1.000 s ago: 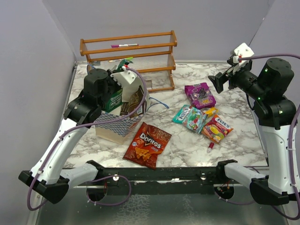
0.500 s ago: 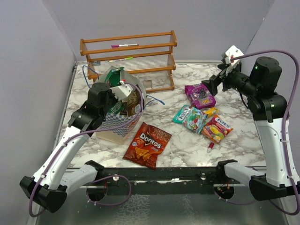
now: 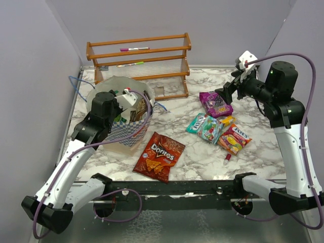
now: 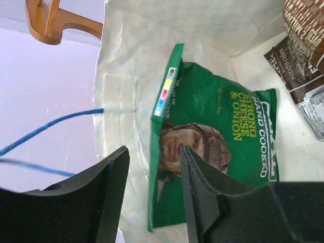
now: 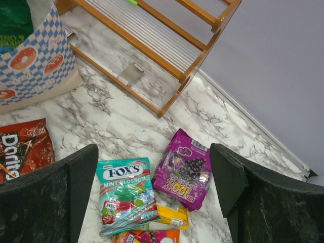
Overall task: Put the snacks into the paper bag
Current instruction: Place the snack in the paper bag, then pick up the snack from the center of the board.
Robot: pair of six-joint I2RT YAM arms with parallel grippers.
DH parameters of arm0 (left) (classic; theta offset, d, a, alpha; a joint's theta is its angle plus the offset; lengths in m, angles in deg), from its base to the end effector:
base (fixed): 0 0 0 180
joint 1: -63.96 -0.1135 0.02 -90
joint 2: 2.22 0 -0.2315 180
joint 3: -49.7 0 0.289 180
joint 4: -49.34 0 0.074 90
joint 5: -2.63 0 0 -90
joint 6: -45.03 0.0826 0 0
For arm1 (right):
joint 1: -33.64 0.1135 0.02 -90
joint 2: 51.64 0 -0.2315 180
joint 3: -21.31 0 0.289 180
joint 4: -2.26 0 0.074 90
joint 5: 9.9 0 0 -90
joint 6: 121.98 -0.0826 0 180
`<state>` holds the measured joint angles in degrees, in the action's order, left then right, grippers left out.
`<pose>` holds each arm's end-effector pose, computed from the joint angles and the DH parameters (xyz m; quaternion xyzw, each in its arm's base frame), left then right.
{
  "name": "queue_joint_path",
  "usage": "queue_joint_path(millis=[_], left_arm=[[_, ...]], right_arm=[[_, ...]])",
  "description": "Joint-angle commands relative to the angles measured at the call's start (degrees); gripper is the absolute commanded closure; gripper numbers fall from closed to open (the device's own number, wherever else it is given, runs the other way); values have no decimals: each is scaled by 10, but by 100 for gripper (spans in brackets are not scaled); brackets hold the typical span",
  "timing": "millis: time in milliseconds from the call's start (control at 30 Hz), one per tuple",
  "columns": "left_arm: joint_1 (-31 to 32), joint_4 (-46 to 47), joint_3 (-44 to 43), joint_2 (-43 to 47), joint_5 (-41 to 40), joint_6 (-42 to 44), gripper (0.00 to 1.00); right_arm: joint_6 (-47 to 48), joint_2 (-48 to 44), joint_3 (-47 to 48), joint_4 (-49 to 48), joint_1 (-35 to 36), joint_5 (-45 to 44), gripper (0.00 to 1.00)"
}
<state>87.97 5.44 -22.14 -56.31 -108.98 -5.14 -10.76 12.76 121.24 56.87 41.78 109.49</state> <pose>0.2817 -0.0922 0.3226 0.3567 0.7600 0.2291 0.4926 0.2844 0.0816 0.4425 -0.3420 0.7249 0.1414 0.5810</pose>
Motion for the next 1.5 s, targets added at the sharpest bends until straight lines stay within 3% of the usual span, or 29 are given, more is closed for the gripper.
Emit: queue_joint_path(millis=[0,300,533,800,1233,1467], left_arm=[[-3,-6,-17,8,-19,-7,49],[-3,-29,-98,-35,60,-40,34],[-3,-12,-173,-89,118,-82,17],[-3,12,-255,-145,175,-132,12],[-3,9,-276,-190,259,-160,12],[-3,-1,-287,-195,283,-166,12]], right_arm=[[-5,-5,-21,-21,-2,13,9],[2,-15,-78,-33,-2,-10,9],[23,-29,-183,-51,-2,-76,9],[36,-5,-295,-93,-2,-139,11],[73,85,-361,-87,-2,-118,14],[100,120,-344,-75,21,63,18]])
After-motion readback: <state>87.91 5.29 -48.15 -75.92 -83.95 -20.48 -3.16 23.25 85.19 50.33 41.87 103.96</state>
